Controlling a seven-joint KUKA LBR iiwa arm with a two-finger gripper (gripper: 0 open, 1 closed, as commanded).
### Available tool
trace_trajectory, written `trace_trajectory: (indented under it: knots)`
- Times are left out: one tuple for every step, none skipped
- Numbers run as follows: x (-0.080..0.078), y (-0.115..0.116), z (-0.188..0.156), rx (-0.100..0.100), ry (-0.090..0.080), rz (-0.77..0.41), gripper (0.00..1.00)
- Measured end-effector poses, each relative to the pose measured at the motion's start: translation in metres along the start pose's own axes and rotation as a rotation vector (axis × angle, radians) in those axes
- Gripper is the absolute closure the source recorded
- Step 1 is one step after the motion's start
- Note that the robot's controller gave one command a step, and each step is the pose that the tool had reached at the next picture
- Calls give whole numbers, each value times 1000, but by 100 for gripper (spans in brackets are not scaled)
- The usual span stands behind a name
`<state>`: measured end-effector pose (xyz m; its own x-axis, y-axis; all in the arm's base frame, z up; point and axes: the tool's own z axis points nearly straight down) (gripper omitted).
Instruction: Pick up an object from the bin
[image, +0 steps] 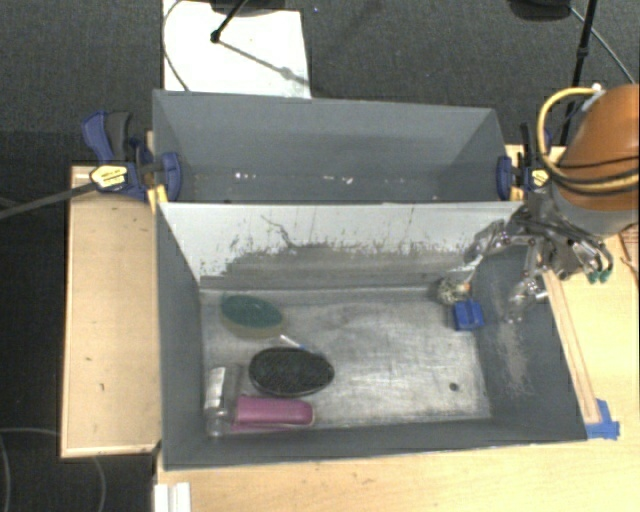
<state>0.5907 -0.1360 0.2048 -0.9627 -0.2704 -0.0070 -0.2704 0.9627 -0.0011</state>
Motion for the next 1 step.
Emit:
trace_trajectory:
  knots:
    - [12, -7, 125, -5, 7, -232, 0]
